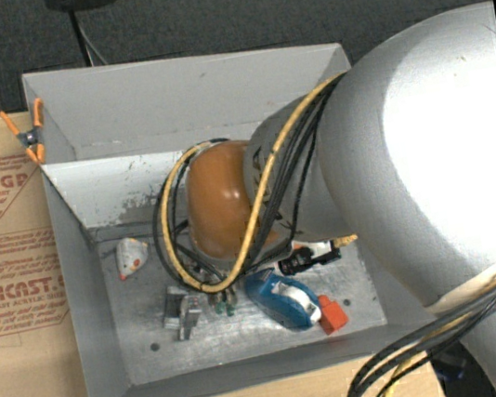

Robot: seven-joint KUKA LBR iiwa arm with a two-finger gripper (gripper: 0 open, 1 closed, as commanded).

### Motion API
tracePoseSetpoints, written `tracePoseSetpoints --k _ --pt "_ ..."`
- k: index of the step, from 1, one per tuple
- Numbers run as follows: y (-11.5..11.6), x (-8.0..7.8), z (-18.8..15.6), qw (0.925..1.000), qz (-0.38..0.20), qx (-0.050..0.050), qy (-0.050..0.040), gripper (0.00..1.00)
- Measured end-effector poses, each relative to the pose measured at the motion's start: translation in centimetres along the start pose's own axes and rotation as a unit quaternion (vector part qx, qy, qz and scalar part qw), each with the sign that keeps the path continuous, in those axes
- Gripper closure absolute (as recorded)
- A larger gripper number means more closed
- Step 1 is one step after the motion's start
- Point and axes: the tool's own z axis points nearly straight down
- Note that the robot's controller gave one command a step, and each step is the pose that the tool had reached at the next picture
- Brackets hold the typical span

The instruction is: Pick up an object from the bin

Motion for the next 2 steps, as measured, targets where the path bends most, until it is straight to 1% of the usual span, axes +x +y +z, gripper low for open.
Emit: tracePoseSetpoints --k 1,2 --pt "-0.1 0.2 -0.5 1.0000 0.000 0.002 0.0039 1.00" --pt "-0.2 0.4 -2.6 1.0000 0.000 0.004 0.0086 1.00"
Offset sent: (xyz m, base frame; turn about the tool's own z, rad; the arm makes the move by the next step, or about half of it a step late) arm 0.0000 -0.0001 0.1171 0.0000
